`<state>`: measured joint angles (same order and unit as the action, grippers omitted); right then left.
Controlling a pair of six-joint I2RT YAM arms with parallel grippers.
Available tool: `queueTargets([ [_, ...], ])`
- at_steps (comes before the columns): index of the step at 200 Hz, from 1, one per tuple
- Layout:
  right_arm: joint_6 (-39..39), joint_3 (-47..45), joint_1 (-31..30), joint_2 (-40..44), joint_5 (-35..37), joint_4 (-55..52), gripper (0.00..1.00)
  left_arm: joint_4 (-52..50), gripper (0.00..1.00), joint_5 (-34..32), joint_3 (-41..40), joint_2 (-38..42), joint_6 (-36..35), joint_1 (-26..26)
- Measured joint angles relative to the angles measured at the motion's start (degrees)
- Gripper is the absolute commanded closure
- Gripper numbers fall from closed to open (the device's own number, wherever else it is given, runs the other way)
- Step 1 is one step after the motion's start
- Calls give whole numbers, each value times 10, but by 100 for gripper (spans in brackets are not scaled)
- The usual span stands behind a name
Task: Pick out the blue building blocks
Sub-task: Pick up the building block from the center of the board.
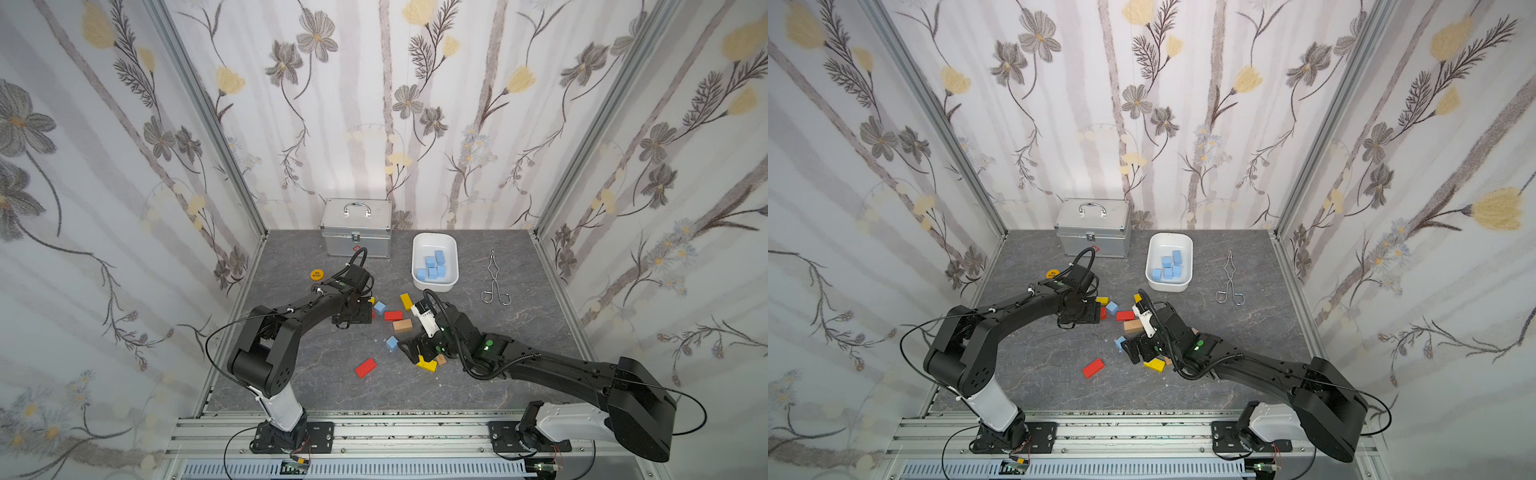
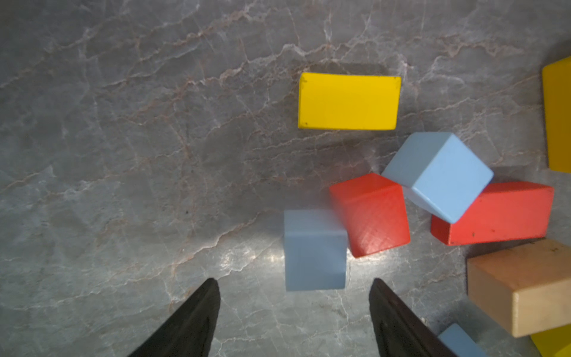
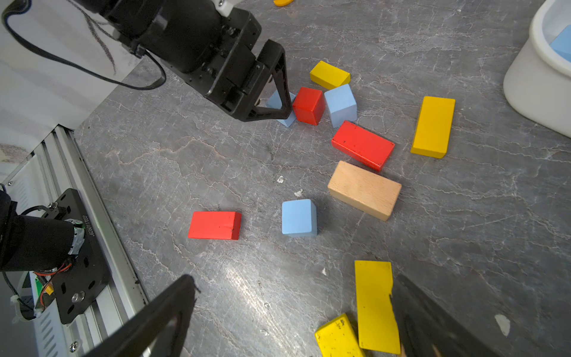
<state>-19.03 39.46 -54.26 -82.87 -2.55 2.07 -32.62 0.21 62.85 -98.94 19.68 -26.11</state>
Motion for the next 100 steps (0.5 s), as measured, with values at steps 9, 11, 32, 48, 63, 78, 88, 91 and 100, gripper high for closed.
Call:
queueTargets([
  [9,0,1,0,-3,-1,3,0,1,24,0,5,-9,0,0],
  [11,0,2,0,-3,-2,3,0,1,24,0,6,-12,0,1],
  [32,0,4,0,-10,-4,13,0,1,27,1,15,-32,0,2],
  [48,0,4,0,-13,-4,18,0,0,28,1,22,-42,0,2],
  [63,0,5,1,-15,-4,20,0,-1,29,1,26,-47,-1,3],
  [78,0,5,2,-16,-4,20,0,-2,31,0,28,-50,-2,3],
  [88,0,5,3,-17,-4,21,0,-2,32,0,29,-52,-2,3],
  [91,0,5,3,-18,-4,22,0,-2,33,0,29,-53,-2,3],
  [100,1,5,3,-19,-4,24,0,-2,36,0,31,-55,-2,4],
])
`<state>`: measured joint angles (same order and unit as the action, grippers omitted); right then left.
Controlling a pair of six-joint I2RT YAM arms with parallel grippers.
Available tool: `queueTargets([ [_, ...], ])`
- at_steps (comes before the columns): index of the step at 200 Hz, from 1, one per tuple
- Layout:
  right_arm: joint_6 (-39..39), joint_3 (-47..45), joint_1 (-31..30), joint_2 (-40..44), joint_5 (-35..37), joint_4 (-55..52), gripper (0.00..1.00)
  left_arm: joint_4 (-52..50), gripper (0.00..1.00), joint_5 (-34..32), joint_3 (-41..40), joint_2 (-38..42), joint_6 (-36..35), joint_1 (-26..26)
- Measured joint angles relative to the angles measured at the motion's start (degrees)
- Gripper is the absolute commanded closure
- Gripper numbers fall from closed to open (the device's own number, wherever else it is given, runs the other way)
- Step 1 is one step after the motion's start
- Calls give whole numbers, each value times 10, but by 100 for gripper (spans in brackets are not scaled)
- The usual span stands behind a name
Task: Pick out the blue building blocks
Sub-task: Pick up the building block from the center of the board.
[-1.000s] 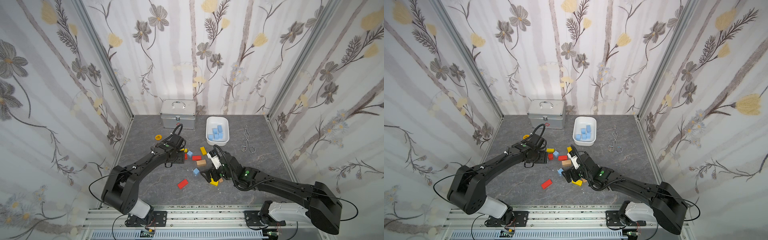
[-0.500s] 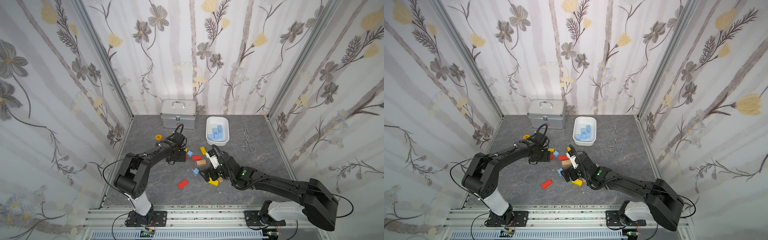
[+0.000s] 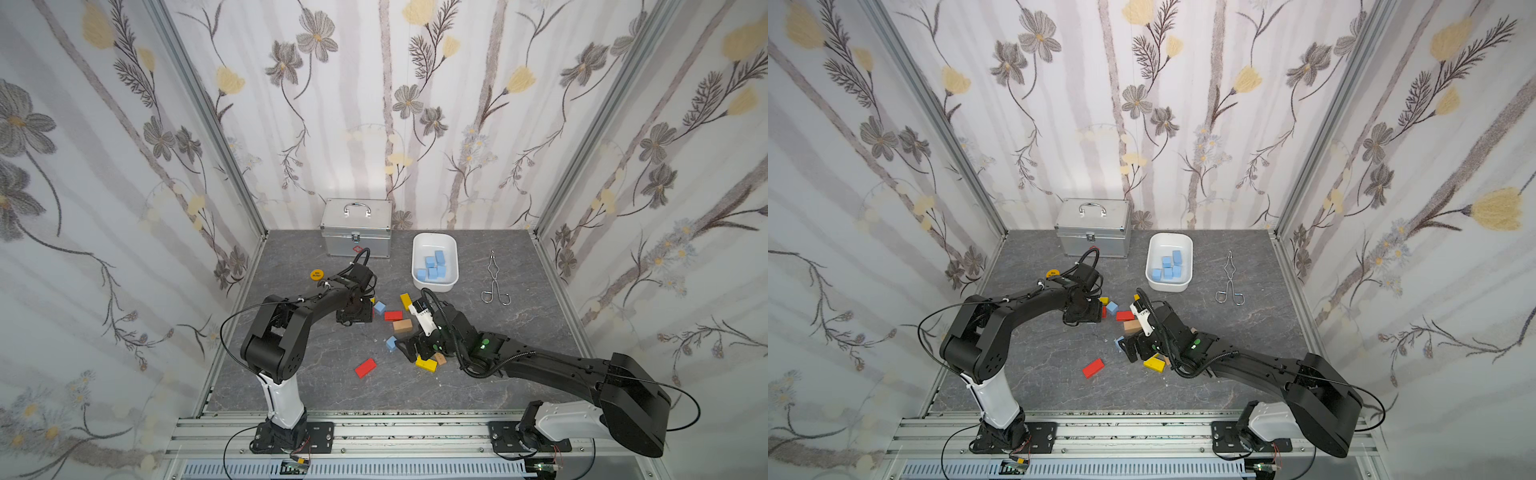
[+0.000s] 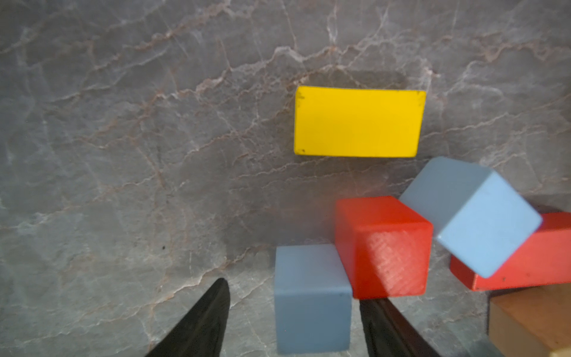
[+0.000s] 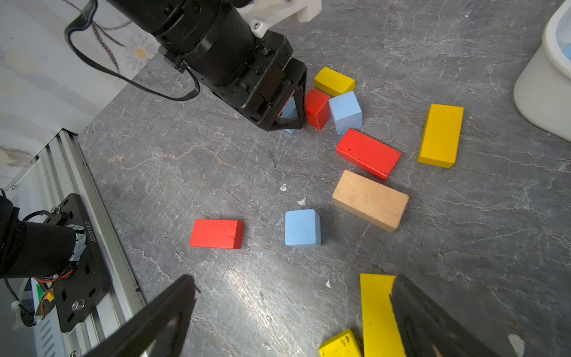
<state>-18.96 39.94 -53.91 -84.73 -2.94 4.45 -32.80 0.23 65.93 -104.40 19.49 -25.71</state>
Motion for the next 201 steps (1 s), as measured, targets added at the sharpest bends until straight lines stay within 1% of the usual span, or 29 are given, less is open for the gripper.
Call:
queueTargets([
  [11,0,0,1,0,0,0,0,0,38,0,3,-5,0,0],
  [40,0,0,3,-1,0,1,0,0,39,0,11,-22,0,1],
  [58,0,0,4,0,0,0,0,0,43,1,14,-25,0,2],
  [71,0,0,4,1,0,1,0,0,44,2,16,-26,0,3],
  [100,0,0,5,2,0,0,0,0,51,5,19,-28,0,4],
  [115,0,0,5,2,0,0,0,0,52,5,20,-29,0,4],
  [138,0,0,5,2,0,0,0,0,58,7,24,-31,1,5],
  [161,0,0,5,4,0,0,0,0,60,7,26,-32,0,5],
  [172,0,0,5,4,0,0,0,0,63,7,26,-33,1,5],
  [201,0,-1,5,5,0,0,0,0,68,8,26,-33,1,5],
])
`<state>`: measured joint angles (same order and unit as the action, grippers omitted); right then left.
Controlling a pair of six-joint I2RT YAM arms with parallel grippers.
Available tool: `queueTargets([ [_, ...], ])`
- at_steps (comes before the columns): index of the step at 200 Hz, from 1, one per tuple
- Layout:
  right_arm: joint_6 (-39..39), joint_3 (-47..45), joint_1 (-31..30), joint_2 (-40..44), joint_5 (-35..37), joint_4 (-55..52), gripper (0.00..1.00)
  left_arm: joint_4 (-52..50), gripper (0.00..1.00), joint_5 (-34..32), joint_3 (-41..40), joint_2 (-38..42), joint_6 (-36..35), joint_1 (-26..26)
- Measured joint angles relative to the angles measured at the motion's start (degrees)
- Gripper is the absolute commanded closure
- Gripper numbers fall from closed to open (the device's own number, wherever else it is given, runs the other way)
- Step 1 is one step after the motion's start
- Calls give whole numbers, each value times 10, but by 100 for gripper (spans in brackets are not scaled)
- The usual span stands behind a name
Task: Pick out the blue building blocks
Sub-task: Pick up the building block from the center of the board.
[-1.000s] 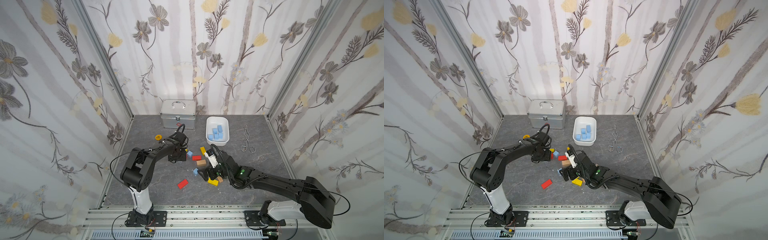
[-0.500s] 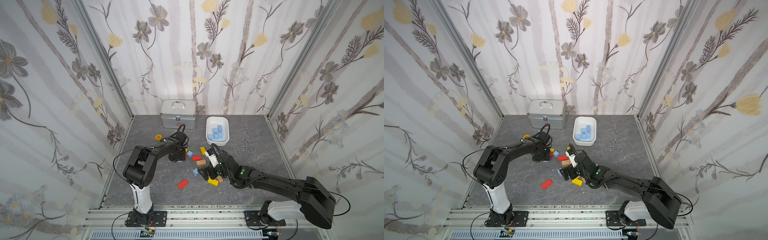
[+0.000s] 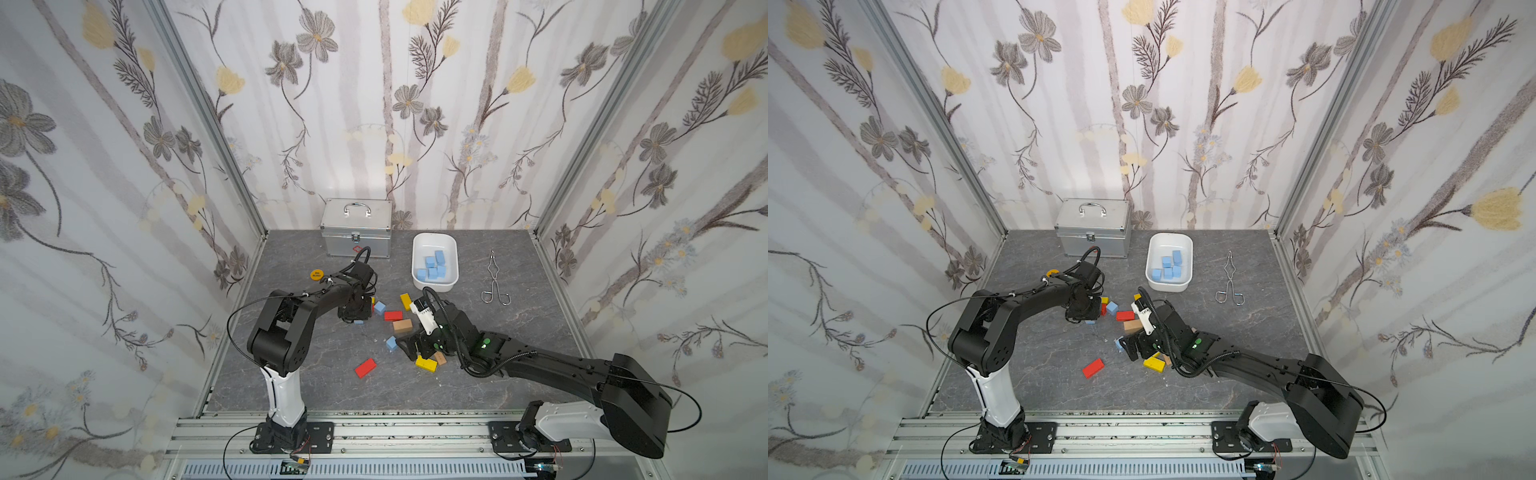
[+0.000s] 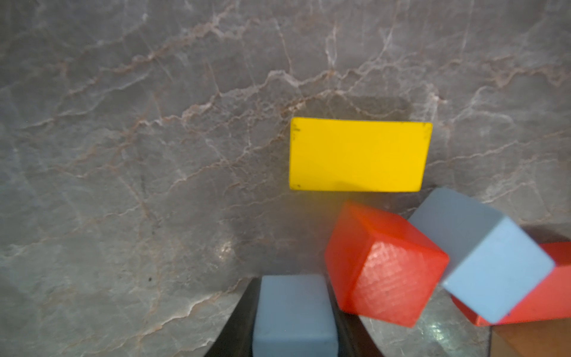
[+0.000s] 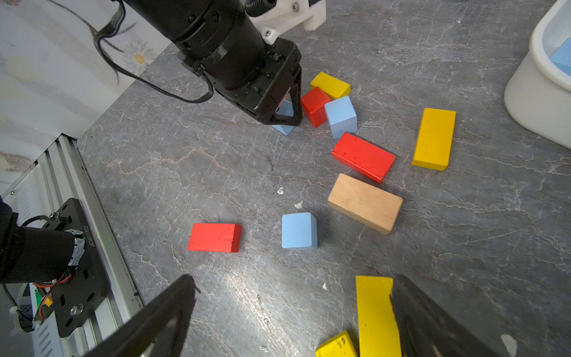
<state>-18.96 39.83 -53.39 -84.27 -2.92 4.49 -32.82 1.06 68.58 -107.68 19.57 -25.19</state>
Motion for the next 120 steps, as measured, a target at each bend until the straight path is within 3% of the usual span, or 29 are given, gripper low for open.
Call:
queueTargets([
  [96,-1,-6,4,9,0,0,0,-4,79,0,0,4,1,0],
  [120,-1,-11,8,16,1,3,0,-5,93,0,0,8,1,0],
])
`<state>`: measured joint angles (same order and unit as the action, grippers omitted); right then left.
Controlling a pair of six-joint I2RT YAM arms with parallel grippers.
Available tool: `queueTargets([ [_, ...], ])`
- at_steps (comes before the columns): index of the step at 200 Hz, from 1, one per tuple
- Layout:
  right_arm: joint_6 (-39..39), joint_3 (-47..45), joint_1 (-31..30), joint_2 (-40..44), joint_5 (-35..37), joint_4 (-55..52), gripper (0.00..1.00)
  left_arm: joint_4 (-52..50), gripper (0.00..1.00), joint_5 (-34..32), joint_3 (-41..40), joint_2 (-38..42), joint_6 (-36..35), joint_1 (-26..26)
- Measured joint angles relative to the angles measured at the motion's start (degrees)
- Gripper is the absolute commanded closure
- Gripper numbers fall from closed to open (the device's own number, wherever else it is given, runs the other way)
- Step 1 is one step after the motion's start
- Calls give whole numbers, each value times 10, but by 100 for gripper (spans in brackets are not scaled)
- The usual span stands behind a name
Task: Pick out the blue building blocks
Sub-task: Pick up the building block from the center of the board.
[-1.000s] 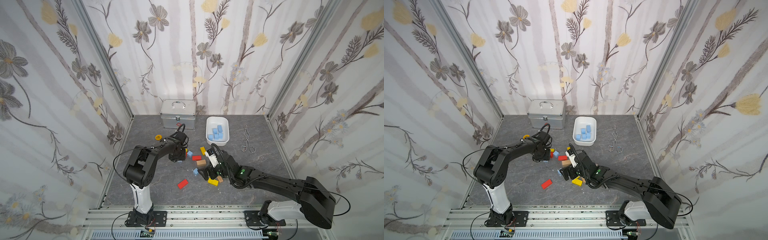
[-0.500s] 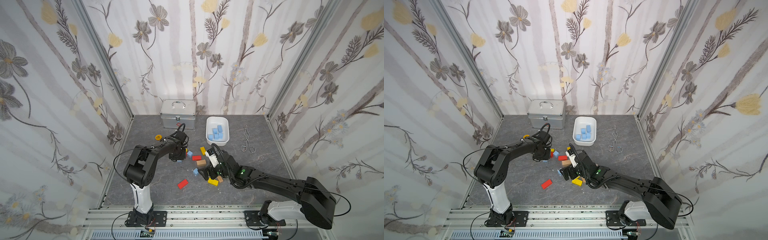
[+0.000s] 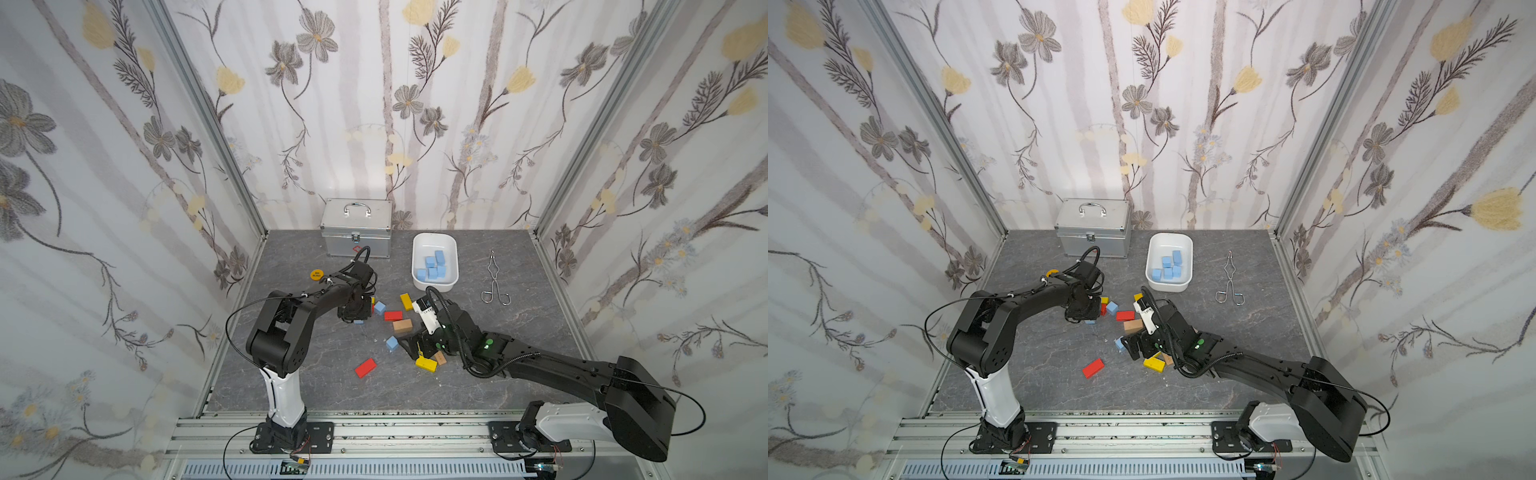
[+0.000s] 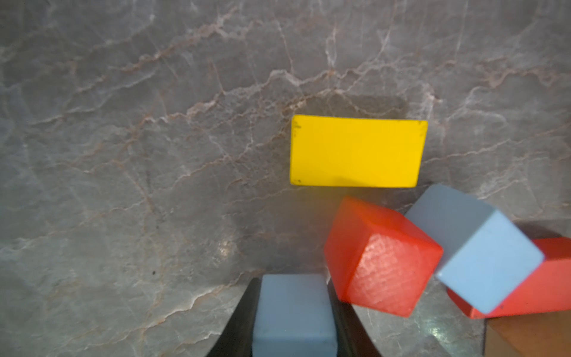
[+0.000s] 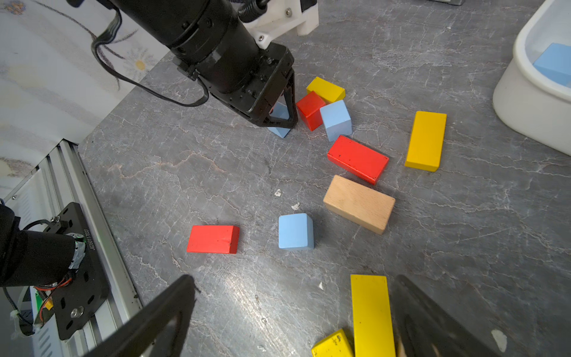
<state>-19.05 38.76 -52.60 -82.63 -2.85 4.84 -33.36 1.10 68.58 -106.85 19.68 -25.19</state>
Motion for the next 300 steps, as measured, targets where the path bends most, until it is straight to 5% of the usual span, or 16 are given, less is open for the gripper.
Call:
queueTargets([
  [11,-2,-4,3,6,0,0,0,-3,100,0,0,4,0,0],
  [80,-9,-33,52,76,0,9,0,-20,100,-10,16,50,-2,-4],
  [161,-28,-84,150,179,0,13,0,-50,100,-15,127,73,-30,-31],
  [300,-34,-83,235,190,-1,-11,0,-65,100,3,370,-77,-66,-76],
])
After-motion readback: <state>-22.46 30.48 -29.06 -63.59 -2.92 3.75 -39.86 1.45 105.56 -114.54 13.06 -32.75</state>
